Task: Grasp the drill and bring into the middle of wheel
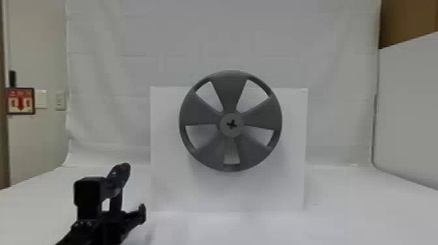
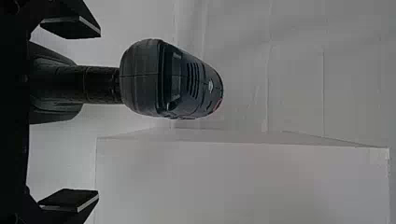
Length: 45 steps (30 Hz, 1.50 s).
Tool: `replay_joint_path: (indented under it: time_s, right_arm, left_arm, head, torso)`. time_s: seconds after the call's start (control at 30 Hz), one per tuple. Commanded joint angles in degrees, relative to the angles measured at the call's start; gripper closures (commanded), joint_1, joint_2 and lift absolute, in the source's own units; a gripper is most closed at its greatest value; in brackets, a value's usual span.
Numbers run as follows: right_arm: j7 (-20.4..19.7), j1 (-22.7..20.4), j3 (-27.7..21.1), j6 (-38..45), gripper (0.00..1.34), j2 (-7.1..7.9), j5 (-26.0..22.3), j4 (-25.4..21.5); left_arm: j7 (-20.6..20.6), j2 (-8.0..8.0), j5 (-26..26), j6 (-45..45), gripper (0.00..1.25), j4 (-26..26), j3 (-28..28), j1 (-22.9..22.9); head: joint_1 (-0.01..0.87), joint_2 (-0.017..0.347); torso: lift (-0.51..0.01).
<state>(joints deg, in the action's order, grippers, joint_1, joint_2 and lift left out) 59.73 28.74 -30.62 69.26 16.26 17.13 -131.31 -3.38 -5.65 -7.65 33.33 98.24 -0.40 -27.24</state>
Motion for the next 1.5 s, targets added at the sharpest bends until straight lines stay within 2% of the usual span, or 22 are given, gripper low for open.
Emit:
replay_joint_path:
  time_s: [0.0,0.83,0.93,1.0,1.07,1.2,1.37,1.47]
  right_arm:
    - [0.0,0.0,0.2,0.0,0.12,0.0,0.0,0.1]
    - [-0.1,-0.1,0.6,0.1,0.12,0.18,0.2,0.2]
    - [0.0,-0.1,0.7,0.1,0.12,0.18,0.3,0.2]
    - [-0.1,-0.1,0.7,0.1,0.12,0.18,0.3,0.2]
    - [0.0,-0.2,0.7,0.1,0.12,0.18,0.3,0.2]
    - [-0.1,-0.1,0.7,0.1,0.12,0.18,0.3,0.2]
    - [0.0,-0.1,0.7,0.1,0.12,0.18,0.3,0.2]
    - [0.0,-0.1,0.8,0.1,0.12,0.18,0.3,0.3]
  left_arm:
    - [-1.0,0.03,0.1,-0.3,0.08,-1.2,-0.1,-0.9]
    - [-1.6,0.03,-0.5,-1.2,0.15,-5.6,0.5,-3.2]
    - [-1.6,0.03,-0.7,-1.2,0.3,-5.8,0.6,-3.3]
    - [-1.6,0.03,-0.8,-1.2,0.5,-5.8,0.8,-3.3]
    - [-1.8,0.03,-1.0,-1.2,0.64,-5.8,0.8,-3.2]
    - [-2.0,0.03,-1.1,-1.2,0.69,-5.9,0.8,-3.2]
    - [-2.1,0.03,-1.9,-1.3,0.92,-6.1,0.8,-3.1]
    - [-2.7,0.03,-1.9,-1.6,0.97,-6.1,0.3,-2.8]
  head:
    - [0.054,0.031]
    - [0.054,0.031]
    - [0.054,0.031]
    - [0.054,0.031]
    - [0.054,0.031]
    - [0.054,0.031]
    - [0.054,0.031]
    - [0.054,0.031]
  torso:
    - [-0.403]
    - [-0.403]
    - [-0.403]
    - [-0.403]
    - [-0.403]
    - [-0.403]
    - [-0.403]
    - [-0.403]
